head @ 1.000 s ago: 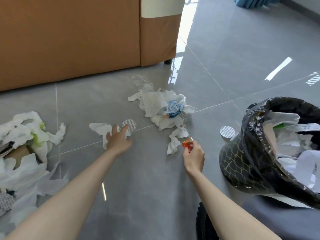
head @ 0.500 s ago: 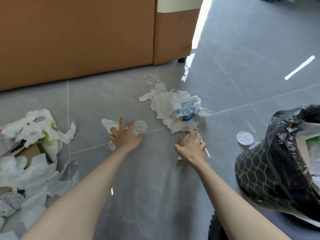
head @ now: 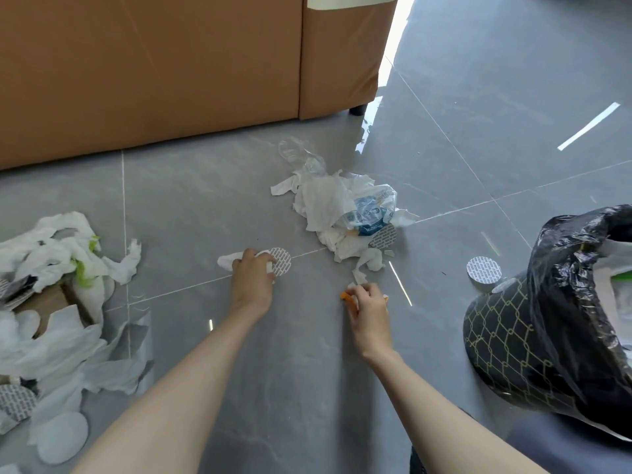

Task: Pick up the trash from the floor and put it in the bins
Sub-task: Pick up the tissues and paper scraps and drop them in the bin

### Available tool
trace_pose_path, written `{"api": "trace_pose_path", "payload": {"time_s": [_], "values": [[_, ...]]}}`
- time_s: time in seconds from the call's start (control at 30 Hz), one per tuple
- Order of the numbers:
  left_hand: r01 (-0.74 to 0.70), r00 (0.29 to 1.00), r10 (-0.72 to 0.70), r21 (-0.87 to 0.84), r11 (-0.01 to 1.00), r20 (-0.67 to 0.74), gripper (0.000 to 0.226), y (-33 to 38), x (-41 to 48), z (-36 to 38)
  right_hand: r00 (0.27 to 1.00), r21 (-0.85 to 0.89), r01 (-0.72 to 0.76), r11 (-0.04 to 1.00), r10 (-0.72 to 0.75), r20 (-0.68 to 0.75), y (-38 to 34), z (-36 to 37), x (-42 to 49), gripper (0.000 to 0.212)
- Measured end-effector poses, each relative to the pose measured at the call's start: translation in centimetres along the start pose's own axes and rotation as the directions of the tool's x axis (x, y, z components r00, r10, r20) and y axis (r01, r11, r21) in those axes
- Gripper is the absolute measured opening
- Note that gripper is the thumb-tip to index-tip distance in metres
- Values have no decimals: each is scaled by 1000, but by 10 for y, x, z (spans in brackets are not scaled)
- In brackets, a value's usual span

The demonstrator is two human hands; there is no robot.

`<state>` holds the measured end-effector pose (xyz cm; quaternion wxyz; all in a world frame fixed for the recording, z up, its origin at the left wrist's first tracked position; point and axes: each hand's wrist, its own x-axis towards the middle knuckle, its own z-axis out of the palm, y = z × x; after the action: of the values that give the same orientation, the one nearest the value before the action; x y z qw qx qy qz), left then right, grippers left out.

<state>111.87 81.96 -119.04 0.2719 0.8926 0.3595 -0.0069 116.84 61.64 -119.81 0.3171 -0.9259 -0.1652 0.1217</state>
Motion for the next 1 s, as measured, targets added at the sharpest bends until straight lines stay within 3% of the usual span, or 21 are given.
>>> {"api": "trace_pose_path", "payload": {"time_s": [0.27,0.37,0.53,0.77,1.0], "values": [[140,990,-140,-306,942,21,30,-3,-29,-11,980,212,-193,958,179,85,-21,-17,8,11],[179,980,-198,-413,893,-3,26,3,-34,-26,985,330,-167,929,144,93,-42,-38,10,6],[88,988,-146,-562,822,-59,25,47,-39,-72,1000,421,-1,907,-5,12,-87,-103,7,1],[-170,985,105,-658,733,-137,22,154,-67,-126,977,426,157,891,-78,-197,-109,-231,-10,5],[-364,906,405,-712,600,-121,24,276,-118,-139,901,447,166,879,49,-431,-66,-346,-41,11]]}}
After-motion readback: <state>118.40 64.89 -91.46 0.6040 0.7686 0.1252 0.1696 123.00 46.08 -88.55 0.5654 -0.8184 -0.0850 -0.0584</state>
